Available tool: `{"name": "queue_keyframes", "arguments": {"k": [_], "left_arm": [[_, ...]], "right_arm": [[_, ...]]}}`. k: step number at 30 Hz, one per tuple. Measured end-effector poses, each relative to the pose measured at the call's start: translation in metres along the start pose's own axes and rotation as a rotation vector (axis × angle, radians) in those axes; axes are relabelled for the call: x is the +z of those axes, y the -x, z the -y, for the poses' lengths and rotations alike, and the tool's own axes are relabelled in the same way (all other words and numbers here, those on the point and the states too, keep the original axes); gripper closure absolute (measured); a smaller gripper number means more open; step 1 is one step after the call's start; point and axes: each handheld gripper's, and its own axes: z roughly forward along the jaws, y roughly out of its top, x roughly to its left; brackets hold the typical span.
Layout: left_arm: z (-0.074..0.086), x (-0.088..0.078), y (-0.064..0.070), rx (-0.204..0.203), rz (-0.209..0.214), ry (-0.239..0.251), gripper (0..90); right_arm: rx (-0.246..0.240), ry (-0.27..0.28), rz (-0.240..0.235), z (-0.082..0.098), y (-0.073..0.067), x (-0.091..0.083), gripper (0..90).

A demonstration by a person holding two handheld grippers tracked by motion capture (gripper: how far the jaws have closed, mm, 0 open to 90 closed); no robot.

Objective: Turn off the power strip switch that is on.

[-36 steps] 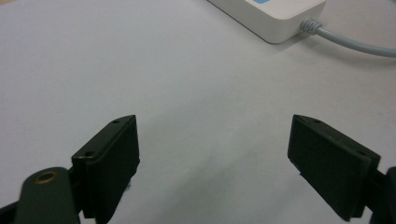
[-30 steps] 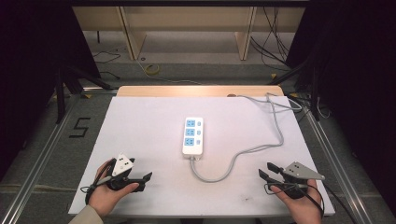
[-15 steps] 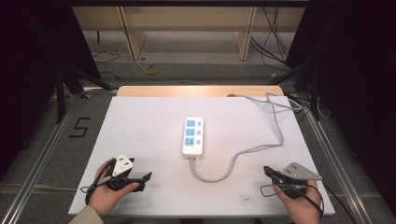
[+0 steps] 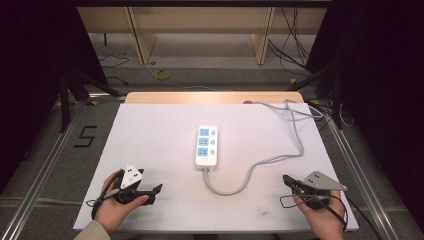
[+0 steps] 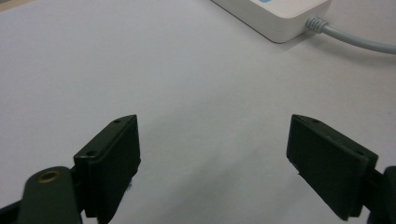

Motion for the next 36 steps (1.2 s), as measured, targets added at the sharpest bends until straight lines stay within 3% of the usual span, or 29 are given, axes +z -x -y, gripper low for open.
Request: {"name": "queue_keyframes", "arguments": {"k": [22,36], "left_arm": [[0.000,0.000,0.000,0.003,-0.004,0.001,17.3],[0.000,0.001,0.000,0.003,-0.006,-0.001,17.7]], "right_arm": [[0.001,0.000,-0.005,-0.009,0.003,0.001,90.0],[-0.024,0.007,-0.017,-0.018,-0.002,0.005,90.0]]}}
